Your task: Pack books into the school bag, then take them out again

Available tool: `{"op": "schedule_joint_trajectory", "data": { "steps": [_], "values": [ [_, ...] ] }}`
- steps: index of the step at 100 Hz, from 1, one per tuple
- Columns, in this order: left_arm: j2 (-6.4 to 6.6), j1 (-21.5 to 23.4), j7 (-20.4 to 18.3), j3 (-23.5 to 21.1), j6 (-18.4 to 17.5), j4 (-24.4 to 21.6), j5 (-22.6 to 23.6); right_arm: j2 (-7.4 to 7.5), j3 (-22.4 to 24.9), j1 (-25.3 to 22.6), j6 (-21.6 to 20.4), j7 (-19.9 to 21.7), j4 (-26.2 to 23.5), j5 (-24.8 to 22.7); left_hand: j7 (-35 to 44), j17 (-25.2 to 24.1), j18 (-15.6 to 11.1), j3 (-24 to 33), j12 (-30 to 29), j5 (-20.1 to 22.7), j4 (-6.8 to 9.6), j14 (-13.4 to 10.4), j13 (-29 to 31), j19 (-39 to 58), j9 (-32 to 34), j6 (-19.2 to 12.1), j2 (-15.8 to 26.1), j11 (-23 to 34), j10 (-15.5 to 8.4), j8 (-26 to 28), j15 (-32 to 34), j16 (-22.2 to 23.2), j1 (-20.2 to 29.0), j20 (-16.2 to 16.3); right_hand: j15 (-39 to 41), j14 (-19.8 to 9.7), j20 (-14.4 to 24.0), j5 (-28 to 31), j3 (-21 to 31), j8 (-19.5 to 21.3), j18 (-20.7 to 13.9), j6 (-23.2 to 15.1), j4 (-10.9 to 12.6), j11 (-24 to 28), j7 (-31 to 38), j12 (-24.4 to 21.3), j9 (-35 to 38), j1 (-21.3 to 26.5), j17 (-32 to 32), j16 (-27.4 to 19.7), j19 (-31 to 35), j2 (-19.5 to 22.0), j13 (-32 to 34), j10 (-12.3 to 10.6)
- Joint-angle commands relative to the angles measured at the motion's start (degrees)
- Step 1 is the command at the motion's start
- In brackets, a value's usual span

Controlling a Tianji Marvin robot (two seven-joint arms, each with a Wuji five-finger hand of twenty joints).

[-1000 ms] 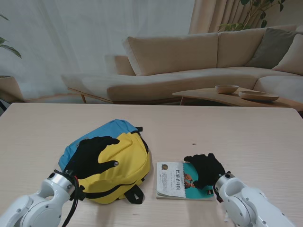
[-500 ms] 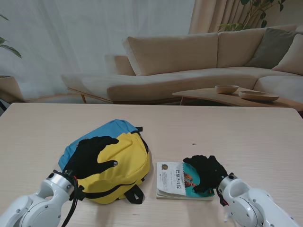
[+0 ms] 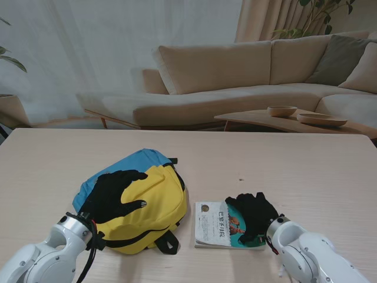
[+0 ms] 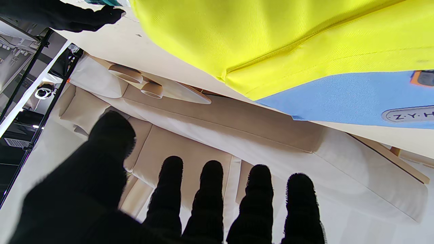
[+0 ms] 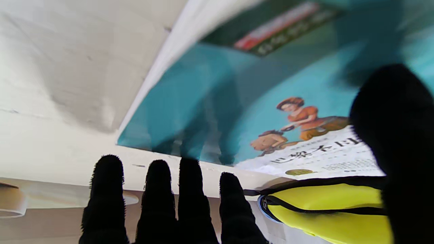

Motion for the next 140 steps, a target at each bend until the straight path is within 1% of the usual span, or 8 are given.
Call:
{"op": "schedule_joint_trajectory", "data": {
  "steps": [1,28,55,79,105,111,119,140],
  "values": [
    [-0.34,0.41,-0.84,0.0,-0.01,-0.57,0.0,-0.15,-1.15,-0.41,0.31,1.21,2.56,-0.34,-0.06,-1.26,-1.41,1.75,0.54,-2.33,0.95,-1.16,-1.66,-2.25,-2.35,0.88,-0.92,-0.3,-0.32,-0.41,-1.57,-0.39,-1.11,0.92,4.19,-0.96,1.67,-0.86,3.57,1.12,-0.37,0.39,4.25,7.59,2.62,3.46,2.52,12.67,0.79,2.26,2.07,-0.44,2.98,-4.01],
    [-0.32,0.38,-0.94,0.0,0.05,-0.58,0.11,-0.12,-3.45,1.26,1.69,-0.02,4.71,-0.17,-0.1,-1.26,-1.41,1.78,0.52,-2.4,0.93,-1.19,-1.77,-2.25,-2.48,0.87,-1.01,-0.36,-0.3,-0.45,-1.62,-0.41,-1.17,0.93,11.48,-1.21,2.87,0.18,6.21,-0.86,0.06,1.15,4.92,16.18,6.59,7.26,6.25,18.2,1.87,6.02,3.31,-3.32,4.93,-5.99],
    [-0.31,0.46,-0.91,0.01,0.05,-0.69,0.38,-0.19,-3.24,1.04,1.3,-0.62,4.6,0.15,-0.14,-1.32,-1.56,1.84,0.52,-2.51,0.93,-1.22,-1.87,-2.4,-2.61,0.89,-1.03,-0.37,-0.29,-0.46,-1.68,-0.44,-1.15,0.87,8.68,-0.57,2.95,1.32,6.32,-3.25,0.24,0.43,5.11,9.42,8.43,4.22,7.85,18.34,3.17,4.5,3.27,-2.92,6.48,-3.99],
    [-0.31,0.47,-0.87,0.05,0.0,-0.7,0.45,-0.35,-3.5,1.19,1.55,-2.35,5.1,0.26,-0.18,-1.31,-1.56,1.82,0.54,-2.61,0.92,-1.23,-1.94,-2.44,-2.6,0.87,-1.07,-0.35,-0.27,-0.47,-1.71,-0.44,-1.23,0.89,18.62,-2.17,4.99,3.65,7.33,-4.31,0.38,-0.47,6.31,21.15,13.24,11.15,12.64,22.34,5.0,9.54,6.36,-1.63,10.8,-9.69],
    [-0.33,0.7,-0.71,-0.1,-0.09,-0.8,0.56,-0.51,-5.83,2.88,2.98,-4.17,7.42,1.43,-0.12,-1.37,-1.53,1.89,0.55,-2.66,0.91,-1.23,-2.11,-2.56,-2.81,0.85,-1.15,-0.4,-0.36,-0.43,-1.74,-0.43,-1.21,0.89,29.16,-3.07,5.7,7.44,10.35,-6.45,1.76,0.4,7.05,26.38,17.38,21.1,19.02,27.75,6.69,14.49,7.21,-2.72,15.38,-14.12],
    [-0.33,0.74,-0.68,-0.14,-0.12,-0.83,0.6,-0.59,-6.27,3.21,3.21,-4.94,7.95,1.81,-0.12,-1.44,-1.67,1.93,0.55,-2.66,0.91,-1.27,-2.21,-2.63,-2.9,0.94,-1.24,-0.42,-0.35,-0.42,-1.73,-0.41,-1.17,0.87,31.74,-3.54,5.89,8.36,11.07,-6.79,1.91,0.39,6.13,27.27,18.59,23.75,20.53,29.02,7.16,15.64,7.56,-3.2,16.53,-15.46],
    [-0.34,0.79,-0.59,-0.16,-0.16,-0.86,0.73,-0.67,-6.81,3.61,3.43,-5.93,8.62,2.05,-0.11,-1.46,-1.66,1.98,0.55,-2.66,0.9,-1.32,-2.31,-2.69,-3.11,0.84,-1.31,-0.48,-0.31,-0.42,-1.69,-0.36,-1.22,0.88,35.48,-4.4,6.36,9.63,11.64,-5.67,2.16,-0.13,1.49,28.97,21.49,26.92,22.41,30.83,7.88,17.29,8.43,-4.48,18.01,-17.64],
    [-0.34,0.91,-0.5,-0.21,-0.17,-0.93,1.04,-0.83,-7.89,4.39,4.42,-7.03,9.7,2.73,0.04,-1.63,-1.96,2.12,0.68,-2.64,0.87,-1.46,-2.87,-2.99,-4.78,1.15,-1.48,-0.64,-0.23,-0.29,-1.41,-0.11,-1.32,0.87,41.76,-5.76,7.5,11.98,12.1,6.81,2.18,-3.1,-0.02,30.44,35.46,33.84,23.9,31.99,8.36,20.17,10.17,-4.43,19.1,-20.34]
  ]
}}
